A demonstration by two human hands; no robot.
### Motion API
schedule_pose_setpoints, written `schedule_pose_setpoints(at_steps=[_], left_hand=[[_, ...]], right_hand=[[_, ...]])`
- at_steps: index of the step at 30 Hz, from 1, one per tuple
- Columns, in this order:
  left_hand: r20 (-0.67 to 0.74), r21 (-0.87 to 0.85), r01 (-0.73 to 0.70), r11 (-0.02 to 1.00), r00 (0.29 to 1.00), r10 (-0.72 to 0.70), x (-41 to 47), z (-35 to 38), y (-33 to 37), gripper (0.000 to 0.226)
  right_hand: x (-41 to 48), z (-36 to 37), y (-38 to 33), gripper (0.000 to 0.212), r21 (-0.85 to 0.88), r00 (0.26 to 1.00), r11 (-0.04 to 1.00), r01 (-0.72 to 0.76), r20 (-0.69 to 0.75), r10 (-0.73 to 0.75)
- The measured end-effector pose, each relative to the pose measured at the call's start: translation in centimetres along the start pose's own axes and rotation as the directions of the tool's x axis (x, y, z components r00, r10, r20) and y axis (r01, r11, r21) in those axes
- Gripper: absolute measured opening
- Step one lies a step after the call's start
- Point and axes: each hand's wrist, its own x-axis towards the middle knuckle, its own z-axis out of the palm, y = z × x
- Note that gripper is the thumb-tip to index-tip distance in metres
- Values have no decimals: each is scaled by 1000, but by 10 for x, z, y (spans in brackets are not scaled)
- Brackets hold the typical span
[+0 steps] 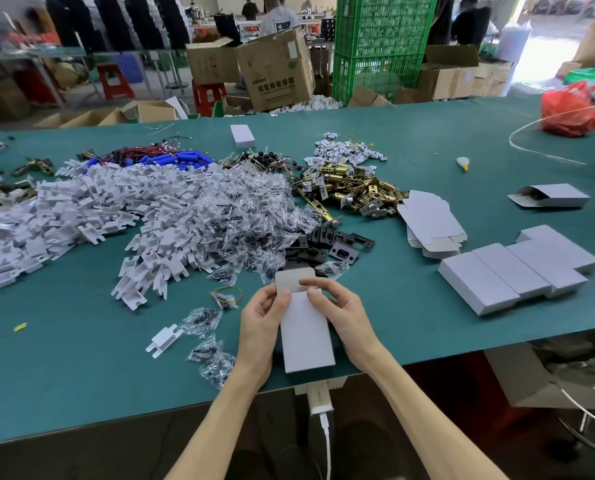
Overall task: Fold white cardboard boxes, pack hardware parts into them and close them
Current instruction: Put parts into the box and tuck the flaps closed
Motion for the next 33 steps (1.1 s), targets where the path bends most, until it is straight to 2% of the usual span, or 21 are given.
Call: schedule_pose_setpoints(at_steps=[7, 11, 13, 17, 23, 26, 31, 33], left_hand=[[7, 24, -11, 1000, 1000, 11, 1, -1, -1, 18], [-14, 11, -12, 1000, 1000, 12, 2, -1, -1, 42], [-6, 4, -4, 1000, 1000, 4, 2, -1, -1, 45], [-1, 10, -19, 1000, 1000, 19, 2, -2, -1, 39], [12, 40, -69, 997, 998, 69, 2, -2, -1, 15], [8, 81, -73, 994, 997, 73, 3, -1, 0, 13], [-48, 75, -46, 996, 998, 50, 1, 0, 0, 35], [-64, 86, -50, 995, 996, 56, 0, 1, 1, 44]], right_hand=[[1, 0, 2, 20, -8, 999, 1000, 6, -37, -6], [1, 0, 4, 16, 6, 999, 1000, 5, -44, -5], [2, -1, 4, 15, 10, 998, 1000, 4, -57, -4], [1, -1, 4, 12, 1, 998, 1000, 15, -68, -15], [0, 0, 3, 10, -39, 997, 998, 49, -60, -52], [0, 0, 4, 17, -41, 993, 995, 90, -74, -92], [2, 0, 5, 37, 38, 997, 998, 52, -51, -50], [3, 0, 6, 41, 17, 998, 1000, 23, -51, -22]])
